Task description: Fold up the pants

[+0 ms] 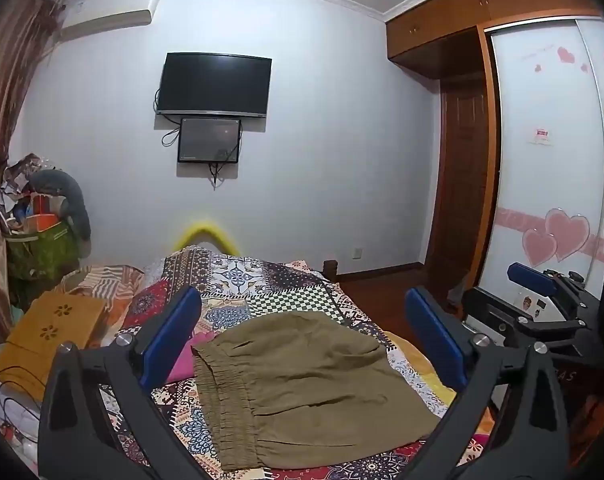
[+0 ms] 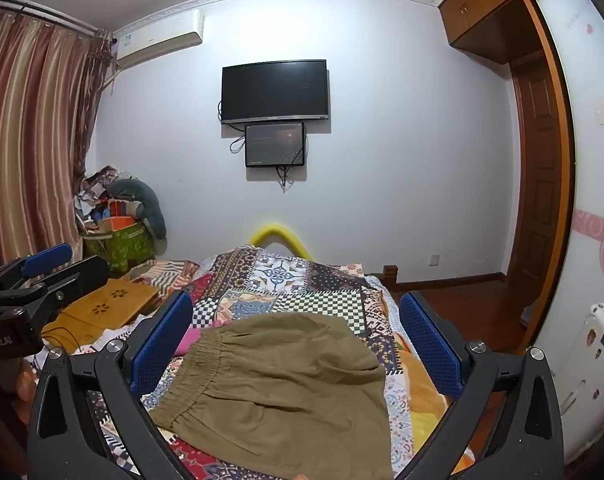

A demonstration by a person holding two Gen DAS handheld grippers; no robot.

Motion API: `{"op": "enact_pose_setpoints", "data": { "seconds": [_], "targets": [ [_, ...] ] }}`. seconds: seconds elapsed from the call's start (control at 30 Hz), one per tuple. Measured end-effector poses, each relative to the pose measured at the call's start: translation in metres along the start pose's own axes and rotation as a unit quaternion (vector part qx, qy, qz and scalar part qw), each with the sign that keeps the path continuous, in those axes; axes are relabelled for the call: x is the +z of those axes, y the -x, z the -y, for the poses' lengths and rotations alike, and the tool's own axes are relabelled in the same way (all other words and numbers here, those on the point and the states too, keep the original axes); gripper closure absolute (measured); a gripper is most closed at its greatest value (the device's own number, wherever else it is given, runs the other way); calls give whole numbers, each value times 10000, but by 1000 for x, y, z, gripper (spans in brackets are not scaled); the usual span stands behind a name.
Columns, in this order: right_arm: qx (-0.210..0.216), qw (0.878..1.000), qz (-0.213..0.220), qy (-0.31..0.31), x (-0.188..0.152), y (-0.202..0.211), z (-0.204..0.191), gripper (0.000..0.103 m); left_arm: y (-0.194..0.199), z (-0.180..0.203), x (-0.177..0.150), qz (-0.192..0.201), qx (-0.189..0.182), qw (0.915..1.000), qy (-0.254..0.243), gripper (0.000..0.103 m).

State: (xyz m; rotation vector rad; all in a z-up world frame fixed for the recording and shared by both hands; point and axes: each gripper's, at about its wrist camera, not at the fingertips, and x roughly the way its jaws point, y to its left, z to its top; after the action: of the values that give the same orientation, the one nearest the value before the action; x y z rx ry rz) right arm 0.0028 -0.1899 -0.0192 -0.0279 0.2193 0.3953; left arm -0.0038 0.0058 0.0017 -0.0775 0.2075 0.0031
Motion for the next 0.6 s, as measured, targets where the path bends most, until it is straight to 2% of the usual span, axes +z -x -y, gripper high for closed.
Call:
{"op": "enact_pose_setpoints", "data": {
  "seconds": [0.6],
  "targets": [
    [10,10000,-15,-20,2,0,-2,0,-5,6,-6,26,33,9999,-100,0]
  ]
}}
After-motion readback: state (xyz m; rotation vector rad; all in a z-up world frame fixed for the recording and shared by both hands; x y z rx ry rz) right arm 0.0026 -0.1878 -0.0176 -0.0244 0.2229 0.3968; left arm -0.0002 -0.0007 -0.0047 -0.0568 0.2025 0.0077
